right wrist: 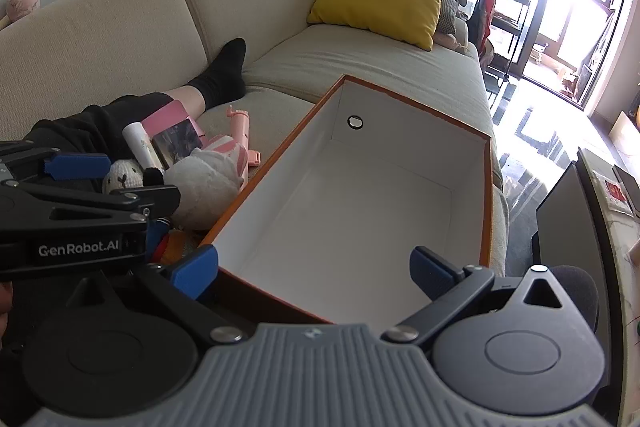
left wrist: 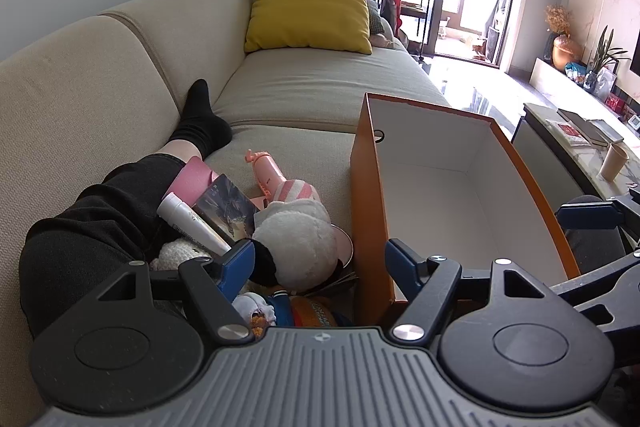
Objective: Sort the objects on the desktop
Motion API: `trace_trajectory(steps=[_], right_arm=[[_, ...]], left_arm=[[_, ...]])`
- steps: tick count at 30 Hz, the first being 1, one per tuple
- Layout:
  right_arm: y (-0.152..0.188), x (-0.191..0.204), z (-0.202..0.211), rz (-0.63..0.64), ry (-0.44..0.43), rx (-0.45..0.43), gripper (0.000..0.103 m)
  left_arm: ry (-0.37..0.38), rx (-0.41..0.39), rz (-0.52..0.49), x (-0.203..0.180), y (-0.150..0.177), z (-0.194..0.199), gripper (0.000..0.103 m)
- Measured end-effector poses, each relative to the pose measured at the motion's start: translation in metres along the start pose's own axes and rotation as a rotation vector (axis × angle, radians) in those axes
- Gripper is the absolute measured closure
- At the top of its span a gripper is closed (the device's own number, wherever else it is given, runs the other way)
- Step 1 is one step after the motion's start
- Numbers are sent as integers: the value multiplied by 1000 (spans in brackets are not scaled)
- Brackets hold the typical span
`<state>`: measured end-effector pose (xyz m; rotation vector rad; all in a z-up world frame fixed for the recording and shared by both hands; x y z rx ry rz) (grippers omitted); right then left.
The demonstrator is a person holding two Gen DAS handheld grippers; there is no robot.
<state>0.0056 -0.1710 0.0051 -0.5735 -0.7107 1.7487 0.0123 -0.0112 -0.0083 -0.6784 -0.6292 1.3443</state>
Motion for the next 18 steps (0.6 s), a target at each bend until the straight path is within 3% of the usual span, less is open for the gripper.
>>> trace_trajectory(steps=[13,14,16,18], right_arm=[[-5,-9,-9,20,-45,20,3],[-6,-10,-11,32,-55,15,5],[-9,-8,-14,63,-78,9,25],[-14,-7,-18,91,-112,5,37]], left_arm=[[32,43,-11,-3,-6,-8,18],[32,49,-5,0,-6,-9,19],[27,63,6,7,-6,-10,23],[26,70,19,17,-7,-9,29]])
Point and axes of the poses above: each gripper's, at about its wrist camera, not at the fingertips, and z roughly against the way its jaws point, x to its left, y to its underside, the point moved 1 cm from there along -z, roughly the way its jaws point, and after that the axes turned 5 degrees about -z, right-handed, at the moved point
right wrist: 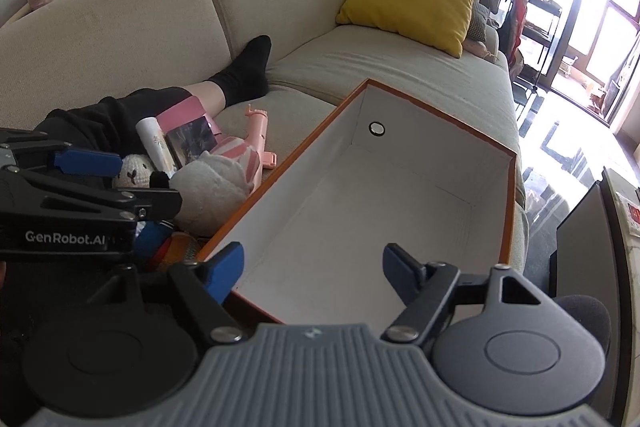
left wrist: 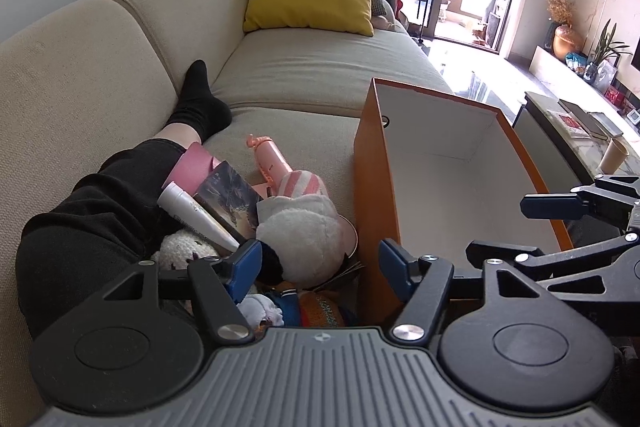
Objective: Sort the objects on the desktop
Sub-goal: 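Move the left tool to the striped-hat plush and grasp it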
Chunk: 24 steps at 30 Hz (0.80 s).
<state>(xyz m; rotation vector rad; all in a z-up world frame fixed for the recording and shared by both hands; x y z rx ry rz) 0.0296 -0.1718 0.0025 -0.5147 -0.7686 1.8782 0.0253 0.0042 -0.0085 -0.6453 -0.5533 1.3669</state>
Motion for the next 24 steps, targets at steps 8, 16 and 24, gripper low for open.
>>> trace_trajectory(steps=[8,16,24], right_arm=[[-34,11,-29,41,-212,60,63],[-64,27,-79,147,-260,160,88],[-78,30,-123,243,-285,265,89]], left_arm=[[33,60,68,44,-9,-9,43],[129,130,-23,49,-32,-47,38],[199,268,-75,54,-35,-102,34]])
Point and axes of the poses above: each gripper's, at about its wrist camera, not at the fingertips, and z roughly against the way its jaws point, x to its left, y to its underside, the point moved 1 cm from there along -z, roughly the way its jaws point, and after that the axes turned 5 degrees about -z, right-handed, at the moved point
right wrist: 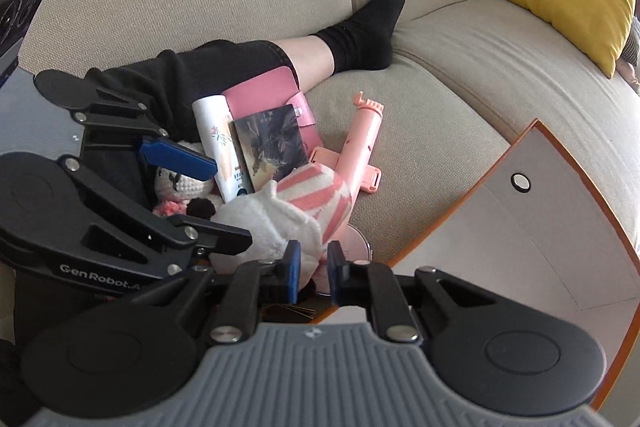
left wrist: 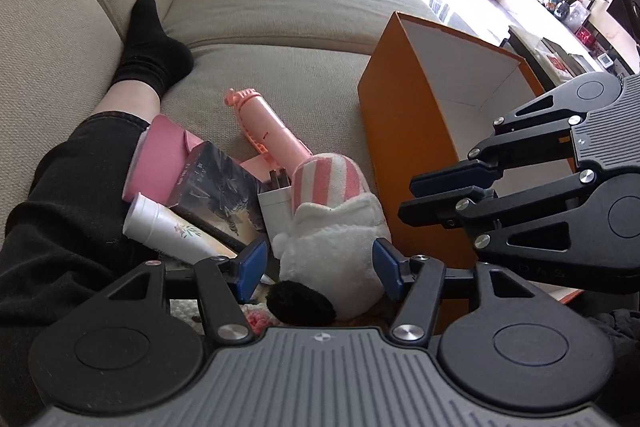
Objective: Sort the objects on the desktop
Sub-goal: 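Move the left tool to the striped-hat plush and grasp it, then grasp the brown bear plush with the right tool while the left tool holds the striped-hat plush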
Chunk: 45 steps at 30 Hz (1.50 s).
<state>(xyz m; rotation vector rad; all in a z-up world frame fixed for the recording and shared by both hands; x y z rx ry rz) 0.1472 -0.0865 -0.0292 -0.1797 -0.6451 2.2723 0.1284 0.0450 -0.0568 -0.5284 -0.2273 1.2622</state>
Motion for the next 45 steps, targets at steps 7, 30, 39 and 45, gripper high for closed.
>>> trace_trajectory(steps=[7,30,39,45], right_arm=[[-8,-14,-15,-3,-9,32,92],[-8,-8,6,8,-48,-28,94],[11,51,6,213,-265,62,67],[22,90,-6,393,-256,120,58]], left_arm=[[128,66,73,17,-3,-29,29],[60,-43,151,17,12,7,35],[-39,-123,218,30,35,73,35],[-86,-138,244,37,51,94,35]])
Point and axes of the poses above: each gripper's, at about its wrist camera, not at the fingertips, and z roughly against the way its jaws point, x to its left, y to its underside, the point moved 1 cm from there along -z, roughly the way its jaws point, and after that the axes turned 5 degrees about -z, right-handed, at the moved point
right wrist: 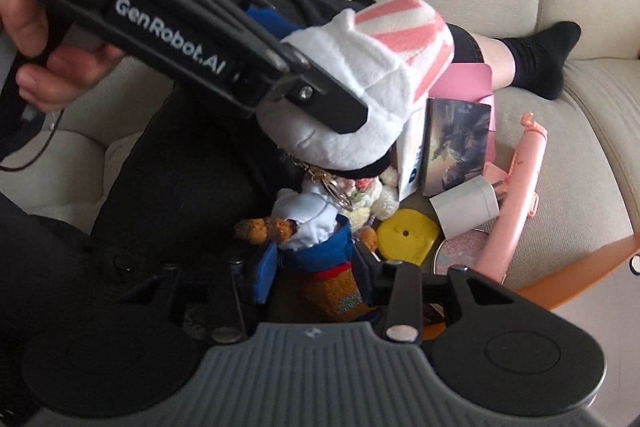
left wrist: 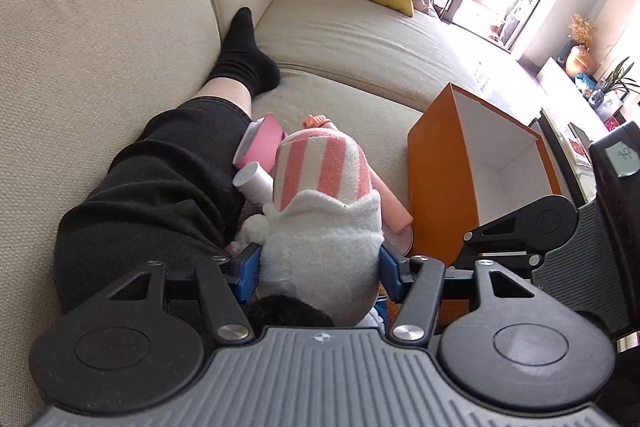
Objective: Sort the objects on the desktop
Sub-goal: 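Grasp the brown bear plush with the right tool while the left tool holds the striped-hat plush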
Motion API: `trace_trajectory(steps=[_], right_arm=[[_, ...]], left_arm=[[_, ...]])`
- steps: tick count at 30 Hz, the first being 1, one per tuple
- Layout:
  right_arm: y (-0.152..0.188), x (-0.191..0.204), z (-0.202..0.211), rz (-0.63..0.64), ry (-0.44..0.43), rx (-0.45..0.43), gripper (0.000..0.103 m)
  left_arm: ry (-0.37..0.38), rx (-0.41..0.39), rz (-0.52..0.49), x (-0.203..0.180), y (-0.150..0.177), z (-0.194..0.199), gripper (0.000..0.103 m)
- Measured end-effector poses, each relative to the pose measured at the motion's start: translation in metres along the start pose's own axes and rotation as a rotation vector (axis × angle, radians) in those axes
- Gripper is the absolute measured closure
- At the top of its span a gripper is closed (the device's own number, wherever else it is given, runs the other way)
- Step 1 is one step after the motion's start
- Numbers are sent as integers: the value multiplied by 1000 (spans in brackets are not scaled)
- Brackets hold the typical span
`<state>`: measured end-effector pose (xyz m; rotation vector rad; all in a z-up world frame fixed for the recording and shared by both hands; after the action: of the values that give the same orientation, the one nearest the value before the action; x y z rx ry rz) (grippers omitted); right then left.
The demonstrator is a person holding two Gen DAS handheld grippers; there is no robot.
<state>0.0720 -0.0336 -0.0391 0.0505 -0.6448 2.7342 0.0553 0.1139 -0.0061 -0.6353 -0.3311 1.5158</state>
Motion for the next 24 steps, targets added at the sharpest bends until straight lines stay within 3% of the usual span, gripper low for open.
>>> trace_trajectory(steps=[4,8,12,18,24], right_arm=[[-2,3,-21,21,25,40,58],[-3,5,-35,36,84,18,51],[-5,2,-44,40,141,3,57],[-6,-1,-19,-24,153,-47,63],[-2,-8,40,-146,157,-188,63]], left_arm=[[-25,-11,23,9,6,8,35],[-29,-12,47,17,11,8,35],[-22,-17,61,21,15,8,35],[-26,-34,49,17,16,12,35],[-15,-65,-1,0,13,20,35]])
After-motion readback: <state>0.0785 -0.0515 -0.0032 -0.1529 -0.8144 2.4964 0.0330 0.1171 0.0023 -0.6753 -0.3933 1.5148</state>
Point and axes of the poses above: each gripper's, at about its wrist camera, not at the fingertips, and z roughly against the way its jaws point, x to its left, y to its underside, the point moved 1 cm from there along -z, roughly the way its jaws point, and after that the axes turned 5 degrees about -z, right-handed, at the moved point
